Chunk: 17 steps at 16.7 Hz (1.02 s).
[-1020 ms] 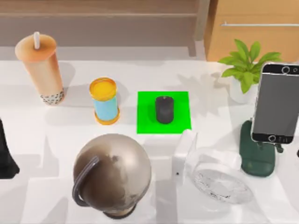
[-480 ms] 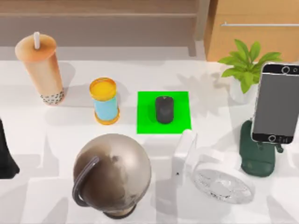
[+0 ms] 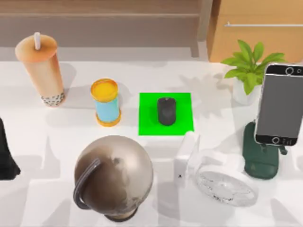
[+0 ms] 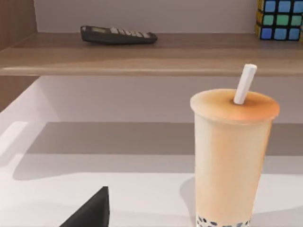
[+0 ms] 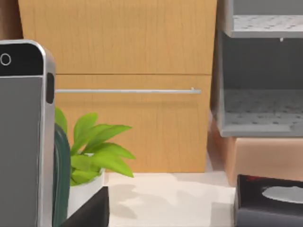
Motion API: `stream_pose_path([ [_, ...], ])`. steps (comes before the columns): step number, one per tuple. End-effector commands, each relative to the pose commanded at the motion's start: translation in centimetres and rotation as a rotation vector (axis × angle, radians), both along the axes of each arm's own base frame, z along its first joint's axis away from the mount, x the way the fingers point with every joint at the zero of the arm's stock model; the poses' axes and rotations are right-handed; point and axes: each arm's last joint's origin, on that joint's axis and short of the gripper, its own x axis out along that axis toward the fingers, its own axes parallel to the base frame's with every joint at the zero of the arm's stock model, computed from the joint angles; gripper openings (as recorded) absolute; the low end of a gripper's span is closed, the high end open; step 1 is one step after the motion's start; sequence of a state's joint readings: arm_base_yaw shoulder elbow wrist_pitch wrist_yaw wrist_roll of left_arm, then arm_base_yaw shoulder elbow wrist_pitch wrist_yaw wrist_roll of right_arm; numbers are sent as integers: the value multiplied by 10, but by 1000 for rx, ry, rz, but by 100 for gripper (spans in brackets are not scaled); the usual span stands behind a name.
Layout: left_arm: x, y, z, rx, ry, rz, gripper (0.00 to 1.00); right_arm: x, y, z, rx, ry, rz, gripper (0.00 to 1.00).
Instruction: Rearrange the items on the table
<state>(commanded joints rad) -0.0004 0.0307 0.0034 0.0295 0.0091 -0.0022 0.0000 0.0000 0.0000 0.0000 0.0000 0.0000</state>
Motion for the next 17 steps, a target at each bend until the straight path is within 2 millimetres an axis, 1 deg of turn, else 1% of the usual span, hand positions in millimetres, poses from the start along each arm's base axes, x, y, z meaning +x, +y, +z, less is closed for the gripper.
stream_pose_path([
  [3,8,-2,5,-9,-2,-36,100,0,0,0,0,0,0,100],
  [5,17,-3,6,-16,18,-69,100,0,0,0,0,0,0,100],
  [8,36,-7,-2,-26,106,-115,100,0,0,0,0,0,0,100],
  [10,52,-10,-14,-31,196,-135,100,0,0,0,0,0,0,100],
  [14,86,-17,-46,-25,367,-141,100,0,0,0,0,0,0,100],
  [17,114,-23,-67,-8,406,-121,100,0,0,0,0,0,0,100],
])
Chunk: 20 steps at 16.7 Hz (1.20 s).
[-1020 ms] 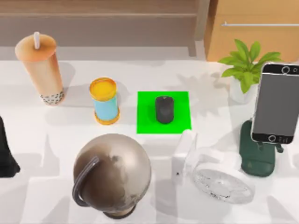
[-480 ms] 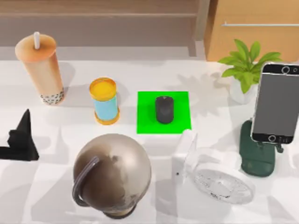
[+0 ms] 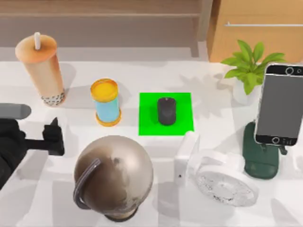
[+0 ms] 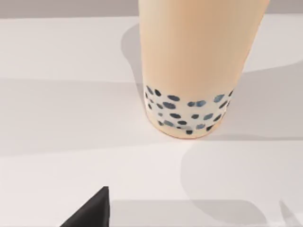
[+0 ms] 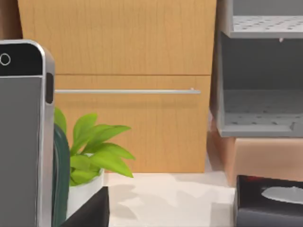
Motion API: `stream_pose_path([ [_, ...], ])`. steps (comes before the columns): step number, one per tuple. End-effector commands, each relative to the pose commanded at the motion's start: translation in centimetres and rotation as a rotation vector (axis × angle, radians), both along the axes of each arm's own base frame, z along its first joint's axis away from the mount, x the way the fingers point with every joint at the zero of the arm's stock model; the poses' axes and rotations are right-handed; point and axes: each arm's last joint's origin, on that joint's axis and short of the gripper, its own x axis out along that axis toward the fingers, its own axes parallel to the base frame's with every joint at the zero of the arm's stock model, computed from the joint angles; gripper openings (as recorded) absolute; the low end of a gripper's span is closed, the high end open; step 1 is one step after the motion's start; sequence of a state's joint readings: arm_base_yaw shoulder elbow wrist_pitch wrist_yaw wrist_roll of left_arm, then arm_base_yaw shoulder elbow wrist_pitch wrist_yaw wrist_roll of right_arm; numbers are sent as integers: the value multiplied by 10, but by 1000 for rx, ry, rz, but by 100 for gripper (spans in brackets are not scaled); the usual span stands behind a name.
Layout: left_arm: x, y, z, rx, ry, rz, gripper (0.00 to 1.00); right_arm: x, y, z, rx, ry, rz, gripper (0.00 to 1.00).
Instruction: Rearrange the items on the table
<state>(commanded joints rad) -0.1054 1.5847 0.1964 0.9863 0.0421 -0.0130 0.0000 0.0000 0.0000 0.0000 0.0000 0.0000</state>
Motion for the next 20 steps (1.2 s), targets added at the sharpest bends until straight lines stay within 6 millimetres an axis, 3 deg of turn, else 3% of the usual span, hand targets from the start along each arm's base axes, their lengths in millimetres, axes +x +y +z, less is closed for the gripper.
stream_pose_path([
  [4,42,-11,-11,18,-111,43,100,0,0,0,0,0,0,100],
  [8,73,-19,-4,7,-274,93,100,0,0,0,0,0,0,100],
  [15,79,-18,-2,4,-303,107,100,0,0,0,0,0,0,100],
  [20,102,-20,-4,3,-305,105,100,0,0,0,0,0,0,100],
])
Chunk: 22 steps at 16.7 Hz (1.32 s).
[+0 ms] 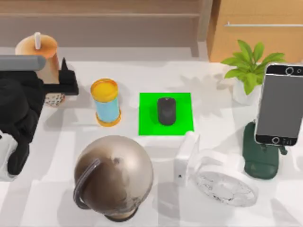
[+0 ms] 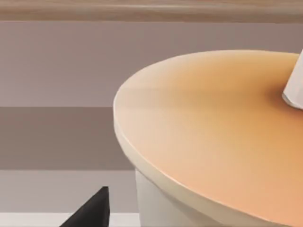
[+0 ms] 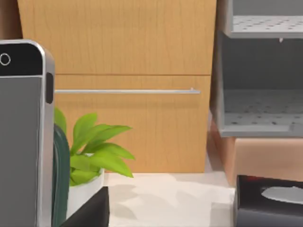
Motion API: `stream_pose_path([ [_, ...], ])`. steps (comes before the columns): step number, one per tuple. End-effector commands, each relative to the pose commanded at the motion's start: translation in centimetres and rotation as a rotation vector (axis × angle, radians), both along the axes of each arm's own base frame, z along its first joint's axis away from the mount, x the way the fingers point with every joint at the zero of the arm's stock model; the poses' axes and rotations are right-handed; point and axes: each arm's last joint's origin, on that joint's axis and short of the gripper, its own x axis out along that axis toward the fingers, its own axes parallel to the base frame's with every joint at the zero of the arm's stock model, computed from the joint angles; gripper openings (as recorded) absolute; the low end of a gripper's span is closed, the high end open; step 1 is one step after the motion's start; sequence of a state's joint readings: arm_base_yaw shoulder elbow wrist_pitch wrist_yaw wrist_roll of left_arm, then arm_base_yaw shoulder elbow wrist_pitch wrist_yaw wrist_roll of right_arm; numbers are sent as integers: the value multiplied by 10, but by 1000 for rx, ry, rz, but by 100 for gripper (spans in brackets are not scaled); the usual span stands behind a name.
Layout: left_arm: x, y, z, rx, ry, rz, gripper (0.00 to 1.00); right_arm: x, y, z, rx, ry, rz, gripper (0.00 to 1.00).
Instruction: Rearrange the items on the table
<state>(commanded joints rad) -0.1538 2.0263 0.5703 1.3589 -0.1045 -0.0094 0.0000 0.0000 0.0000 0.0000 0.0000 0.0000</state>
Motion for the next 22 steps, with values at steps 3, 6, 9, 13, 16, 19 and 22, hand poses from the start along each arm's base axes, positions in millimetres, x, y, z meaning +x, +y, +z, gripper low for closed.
stream_pose_path([
  [3,6,0,-1,0,0,0,100,0,0,0,0,0,0,100],
  [6,6,0,-1,0,0,0,92,0,0,0,0,0,0,100],
  [9,6,0,-1,0,0,0,70,0,0,0,0,0,0,100],
  [13,6,0,-1,0,0,0,40,0,0,0,0,0,0,100],
  [16,6,0,-1,0,0,0,17,0,0,0,0,0,0,100],
  [19,6,0,-1,0,0,0,0,0,0,0,0,0,0,100],
  [22,6,0,-1,0,0,0,0,0,0,0,0,0,0,100],
])
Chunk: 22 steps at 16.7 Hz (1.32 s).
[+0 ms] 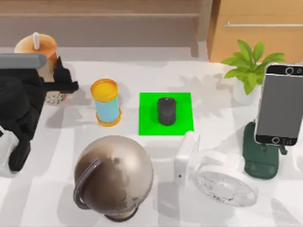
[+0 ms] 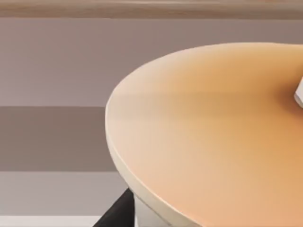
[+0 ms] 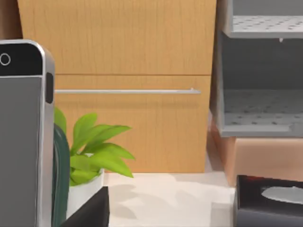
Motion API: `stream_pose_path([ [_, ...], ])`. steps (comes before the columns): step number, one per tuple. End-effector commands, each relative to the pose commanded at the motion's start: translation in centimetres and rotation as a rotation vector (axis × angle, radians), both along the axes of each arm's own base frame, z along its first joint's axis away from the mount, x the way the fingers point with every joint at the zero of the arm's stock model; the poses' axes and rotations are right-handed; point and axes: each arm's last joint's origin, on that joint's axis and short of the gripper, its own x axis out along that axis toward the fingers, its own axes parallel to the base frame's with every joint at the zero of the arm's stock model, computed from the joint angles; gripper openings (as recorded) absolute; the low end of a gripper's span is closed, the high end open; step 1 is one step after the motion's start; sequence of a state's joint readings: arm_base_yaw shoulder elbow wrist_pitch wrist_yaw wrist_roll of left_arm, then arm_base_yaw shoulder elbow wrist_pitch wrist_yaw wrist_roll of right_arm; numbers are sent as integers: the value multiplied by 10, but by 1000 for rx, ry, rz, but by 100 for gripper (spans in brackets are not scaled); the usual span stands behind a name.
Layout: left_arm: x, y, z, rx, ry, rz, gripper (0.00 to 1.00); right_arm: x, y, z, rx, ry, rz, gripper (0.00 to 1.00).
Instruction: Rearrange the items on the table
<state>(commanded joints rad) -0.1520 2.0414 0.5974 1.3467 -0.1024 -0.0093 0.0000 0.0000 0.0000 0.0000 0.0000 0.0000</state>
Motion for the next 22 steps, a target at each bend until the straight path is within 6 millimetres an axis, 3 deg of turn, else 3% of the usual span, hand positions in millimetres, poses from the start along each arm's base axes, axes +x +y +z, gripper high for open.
stream_pose_path([
  [15,0,0,9,4,3,-1,0,0,0,0,0,0,0,100],
  [22,20,-35,68,-62,-97,-118,0,0,0,0,0,0,0,100],
])
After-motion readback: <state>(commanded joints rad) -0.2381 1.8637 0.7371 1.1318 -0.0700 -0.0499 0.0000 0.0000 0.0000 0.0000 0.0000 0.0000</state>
